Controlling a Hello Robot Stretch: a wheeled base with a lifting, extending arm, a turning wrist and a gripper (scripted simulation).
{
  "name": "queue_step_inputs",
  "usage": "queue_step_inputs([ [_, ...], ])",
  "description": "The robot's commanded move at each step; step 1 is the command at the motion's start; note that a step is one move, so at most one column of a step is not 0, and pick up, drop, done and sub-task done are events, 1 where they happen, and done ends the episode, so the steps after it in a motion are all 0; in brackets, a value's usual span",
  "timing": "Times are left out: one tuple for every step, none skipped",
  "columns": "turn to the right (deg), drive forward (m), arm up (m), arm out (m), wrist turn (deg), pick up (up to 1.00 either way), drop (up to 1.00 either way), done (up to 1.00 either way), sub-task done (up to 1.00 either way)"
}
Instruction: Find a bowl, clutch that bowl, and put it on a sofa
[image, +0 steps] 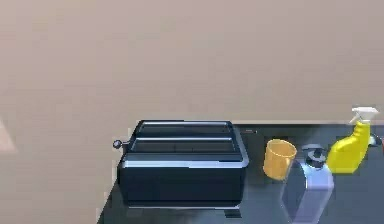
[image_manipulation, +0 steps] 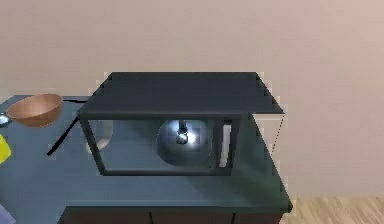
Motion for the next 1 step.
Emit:
queue_step_inputs([
  [-33.0,0.00,0.00,0.00,0.0,0.00,0.00,0.00,0.00],
])
